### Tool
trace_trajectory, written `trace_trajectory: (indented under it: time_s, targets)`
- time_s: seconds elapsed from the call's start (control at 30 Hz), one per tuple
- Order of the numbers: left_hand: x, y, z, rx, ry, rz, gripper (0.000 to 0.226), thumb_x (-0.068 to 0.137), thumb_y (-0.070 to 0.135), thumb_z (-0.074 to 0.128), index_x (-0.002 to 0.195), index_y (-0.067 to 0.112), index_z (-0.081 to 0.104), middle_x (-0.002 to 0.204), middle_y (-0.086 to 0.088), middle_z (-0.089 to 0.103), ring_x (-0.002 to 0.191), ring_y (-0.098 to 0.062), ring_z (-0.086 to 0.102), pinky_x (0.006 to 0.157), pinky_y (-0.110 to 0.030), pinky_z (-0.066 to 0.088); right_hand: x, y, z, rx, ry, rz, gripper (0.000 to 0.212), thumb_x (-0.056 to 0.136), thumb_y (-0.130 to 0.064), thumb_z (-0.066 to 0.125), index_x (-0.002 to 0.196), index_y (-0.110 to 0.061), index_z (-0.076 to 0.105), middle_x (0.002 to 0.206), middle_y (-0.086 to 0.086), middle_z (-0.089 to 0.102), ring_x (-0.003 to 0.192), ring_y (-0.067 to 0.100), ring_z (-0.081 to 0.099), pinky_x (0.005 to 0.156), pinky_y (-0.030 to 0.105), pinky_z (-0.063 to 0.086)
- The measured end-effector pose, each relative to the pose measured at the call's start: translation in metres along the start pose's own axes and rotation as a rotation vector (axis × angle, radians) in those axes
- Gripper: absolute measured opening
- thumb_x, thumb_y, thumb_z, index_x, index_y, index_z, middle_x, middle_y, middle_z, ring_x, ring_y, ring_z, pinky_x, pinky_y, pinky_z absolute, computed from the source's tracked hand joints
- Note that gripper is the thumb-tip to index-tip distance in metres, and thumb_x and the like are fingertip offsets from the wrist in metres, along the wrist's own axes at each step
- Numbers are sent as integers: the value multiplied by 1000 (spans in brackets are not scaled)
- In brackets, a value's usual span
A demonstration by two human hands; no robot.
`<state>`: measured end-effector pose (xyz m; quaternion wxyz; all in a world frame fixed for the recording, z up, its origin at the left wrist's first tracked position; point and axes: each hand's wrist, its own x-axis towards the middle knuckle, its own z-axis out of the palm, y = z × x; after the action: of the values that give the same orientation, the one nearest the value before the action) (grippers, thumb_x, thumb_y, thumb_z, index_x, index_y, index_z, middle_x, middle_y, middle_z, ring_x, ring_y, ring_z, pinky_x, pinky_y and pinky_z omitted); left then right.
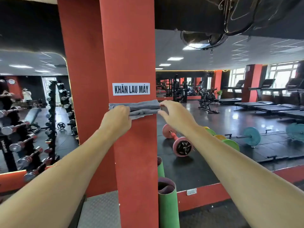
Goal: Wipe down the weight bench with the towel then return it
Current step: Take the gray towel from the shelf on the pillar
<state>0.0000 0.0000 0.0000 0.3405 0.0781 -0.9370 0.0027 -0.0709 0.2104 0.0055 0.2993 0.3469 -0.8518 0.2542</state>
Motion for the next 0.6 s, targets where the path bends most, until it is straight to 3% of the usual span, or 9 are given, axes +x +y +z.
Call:
trace_trajectory:
  time_s: [0.07, 0.17, 0.4, 0.47, 0.6]
  targets:
    - [22, -7, 19, 26, 3, -28, 22, 94, 4, 48, 104, 4, 68, 111, -16, 69, 102, -40, 65, 76, -40, 49, 23, 13, 20, -9, -5, 14, 31, 104, -29, 55, 131, -16, 61, 124, 3, 68, 112, 24, 63, 84, 38, 51]
    - [61, -20, 43, 44, -42, -64, 27, 95, 1, 48, 112, 2, 69, 118, -18, 67, 106, -41, 64, 82, -44, 50, 67, 34, 54, -13, -61, 25, 28, 104, -26, 53, 128, -15, 63, 127, 5, 67, 115, 27, 62, 92, 43, 53]
    - [133, -59, 90, 31, -109, -153, 31, 99, 20, 52, 120, 2, 69, 125, -22, 65, 116, -41, 60, 95, -48, 51, 155, 78, 126, -63, -124, -34, 31, 106, -26, 49, 129, -12, 65, 128, 10, 67, 119, 30, 59, 90, 41, 49]
    - [142, -67, 96, 10, -152, -184, 29, 97, 24, 59, 118, 11, 74, 118, -20, 70, 111, -42, 64, 94, -48, 54, 169, 86, 144, -98, -149, -38, 31, 106, -27, 48, 123, -10, 68, 123, 12, 69, 114, 32, 62, 86, 40, 49]
    - [155, -79, 96, -100, -106, -226, 7, 87, 29, 79, 92, 25, 81, 94, -7, 74, 96, -34, 69, 87, -45, 57, 187, 94, 165, -191, -157, -51, 27, 107, -22, 48, 106, -7, 70, 104, 14, 68, 95, 34, 65, 68, 35, 38]
